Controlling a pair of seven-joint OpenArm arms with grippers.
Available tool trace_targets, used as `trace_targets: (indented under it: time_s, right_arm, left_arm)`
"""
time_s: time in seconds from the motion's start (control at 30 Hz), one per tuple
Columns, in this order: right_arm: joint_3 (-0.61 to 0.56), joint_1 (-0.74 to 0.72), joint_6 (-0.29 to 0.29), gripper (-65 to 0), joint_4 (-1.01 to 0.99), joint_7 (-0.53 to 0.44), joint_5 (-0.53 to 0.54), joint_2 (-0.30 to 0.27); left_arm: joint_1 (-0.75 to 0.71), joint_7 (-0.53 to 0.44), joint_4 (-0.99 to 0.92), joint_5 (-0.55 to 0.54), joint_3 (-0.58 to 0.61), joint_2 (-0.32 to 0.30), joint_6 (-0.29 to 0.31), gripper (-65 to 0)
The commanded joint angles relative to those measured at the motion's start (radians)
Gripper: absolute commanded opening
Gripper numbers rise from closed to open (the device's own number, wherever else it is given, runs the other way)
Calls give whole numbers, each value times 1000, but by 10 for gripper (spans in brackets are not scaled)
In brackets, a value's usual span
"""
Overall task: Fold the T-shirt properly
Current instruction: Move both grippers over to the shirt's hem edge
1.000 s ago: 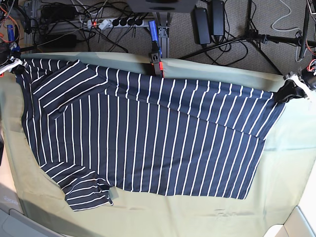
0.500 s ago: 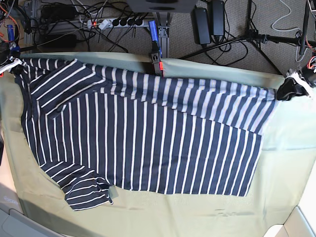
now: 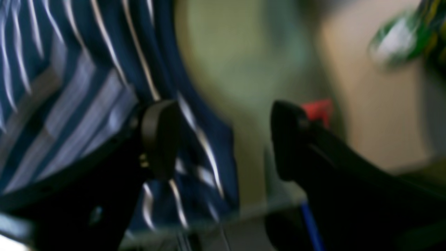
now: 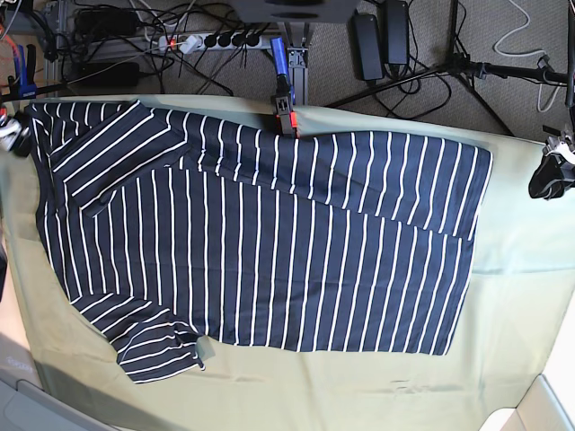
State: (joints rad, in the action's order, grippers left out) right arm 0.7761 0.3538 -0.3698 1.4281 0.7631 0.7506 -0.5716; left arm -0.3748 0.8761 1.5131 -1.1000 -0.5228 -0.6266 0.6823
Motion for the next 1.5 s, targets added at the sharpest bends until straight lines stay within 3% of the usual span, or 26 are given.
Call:
trace_targets:
  time_s: [0.0, 0.2, 0.37, 0.57, 0.77, 0.87, 1.07, 1.47]
  right_arm:
    - [18, -32, -54, -245, 18, -25, 13, -37]
    - [-14, -229, -54, -245, 11, -23, -30, -44]
    - [-143, -417, -53, -245, -78, -66, -124, -44]
    - [-363, -693, -41, -245, -363, -164, -278, -43]
    - [-513, -910, -26, -245, -716, -241, -370, -43]
    - [-570, -950, -26, -245, -817, -259, -382, -43]
    - [-642, -951, -29, -245, -830, -248, -347, -17]
    - [-654, -951, -31, -247, -726, -196, -329, 77]
  left_arm:
    - [4, -11, 34, -26, -10, -31, 16, -366]
    - [6, 4, 227, -24, -6, -36, 16, -366]
    - [6, 4, 380, 28, -6, -36, 16, -366]
    - [2, 18, 390, 31, -6, -42, 16, -366]
    - [-39, 19, 391, 27, -7, -41, 16, -366]
    - [-50, 19, 391, 27, -7, -41, 16, -366]
    - [-50, 15, 390, 27, -7, -41, 16, -366]
    - [-49, 2, 390, 46, -7, -41, 16, -366]
